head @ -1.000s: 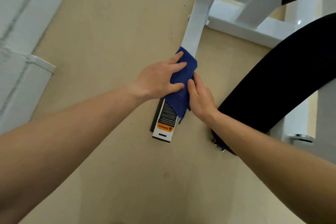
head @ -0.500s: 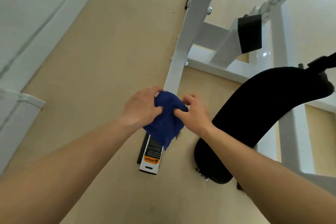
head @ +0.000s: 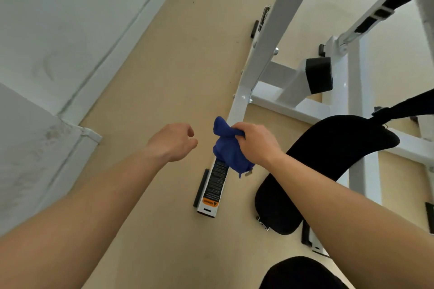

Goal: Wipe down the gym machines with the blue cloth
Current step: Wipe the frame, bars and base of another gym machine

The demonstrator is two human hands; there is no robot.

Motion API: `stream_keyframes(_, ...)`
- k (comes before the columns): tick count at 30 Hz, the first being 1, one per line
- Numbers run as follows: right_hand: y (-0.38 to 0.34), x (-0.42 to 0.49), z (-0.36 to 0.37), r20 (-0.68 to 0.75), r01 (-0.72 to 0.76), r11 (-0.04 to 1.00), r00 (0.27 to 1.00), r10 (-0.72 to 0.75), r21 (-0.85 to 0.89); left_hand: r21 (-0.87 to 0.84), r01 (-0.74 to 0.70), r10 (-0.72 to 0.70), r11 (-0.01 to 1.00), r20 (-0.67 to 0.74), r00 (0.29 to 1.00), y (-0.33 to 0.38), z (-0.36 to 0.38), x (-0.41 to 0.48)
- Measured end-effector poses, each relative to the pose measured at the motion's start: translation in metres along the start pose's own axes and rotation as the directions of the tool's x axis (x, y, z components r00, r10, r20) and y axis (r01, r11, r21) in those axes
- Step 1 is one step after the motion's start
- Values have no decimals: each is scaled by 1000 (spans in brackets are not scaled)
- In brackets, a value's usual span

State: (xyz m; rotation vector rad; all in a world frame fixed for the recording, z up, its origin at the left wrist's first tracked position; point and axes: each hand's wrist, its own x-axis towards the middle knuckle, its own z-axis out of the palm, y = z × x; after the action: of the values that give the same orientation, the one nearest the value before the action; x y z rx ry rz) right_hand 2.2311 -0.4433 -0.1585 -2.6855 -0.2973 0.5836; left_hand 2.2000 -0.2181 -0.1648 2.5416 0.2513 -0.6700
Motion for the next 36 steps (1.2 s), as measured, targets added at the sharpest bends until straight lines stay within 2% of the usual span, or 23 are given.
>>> stream_keyframes(11,-47,-68,-17,42,5,991,999,1,-132,-39,151,-146,988,104,984,-25,-21,-99)
stream_keyframes(17,-79,-121,-55,140,8,990,990,12,-140,-62,221,-210,973,143,967,-16,-38,-166)
stream_keyframes(23,-107,-176,-102,215,-3,994,976,27,-112,-68,269,-251,961,203,946,14,-59,-234)
stream_keyframes(27,-119,-207,-142,226,-14,995,974,36,-97,-50,251,-234,967,223,946,45,-80,-267)
stream_keyframes(36,-132,-277,-265,135,-125,991,984,117,53,-90,255,-234,963,199,952,126,-153,-329)
